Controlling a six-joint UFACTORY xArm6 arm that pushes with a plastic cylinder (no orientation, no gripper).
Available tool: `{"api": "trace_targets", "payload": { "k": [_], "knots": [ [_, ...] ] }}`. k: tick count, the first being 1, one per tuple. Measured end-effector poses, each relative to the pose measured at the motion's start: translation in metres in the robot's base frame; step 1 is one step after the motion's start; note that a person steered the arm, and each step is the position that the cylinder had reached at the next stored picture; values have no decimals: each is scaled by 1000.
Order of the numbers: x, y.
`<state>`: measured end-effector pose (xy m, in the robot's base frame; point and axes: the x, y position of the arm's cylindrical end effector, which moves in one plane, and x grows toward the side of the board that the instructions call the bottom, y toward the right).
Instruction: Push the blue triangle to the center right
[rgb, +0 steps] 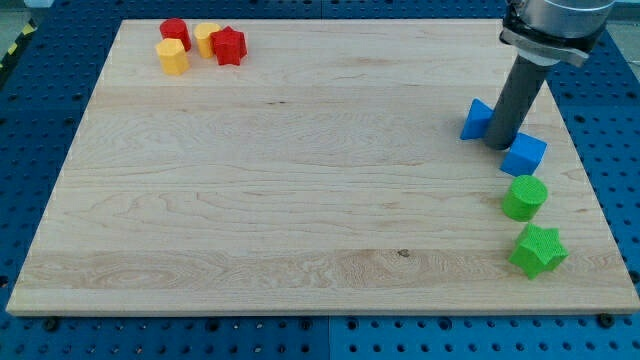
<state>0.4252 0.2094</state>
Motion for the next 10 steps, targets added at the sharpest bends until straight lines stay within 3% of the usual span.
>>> {"api": "trace_targets", "payload": {
  "k": [4, 7, 10],
  "knots": [
    [-1, 10],
    [14, -112],
    [-22, -75]
  ]
}}
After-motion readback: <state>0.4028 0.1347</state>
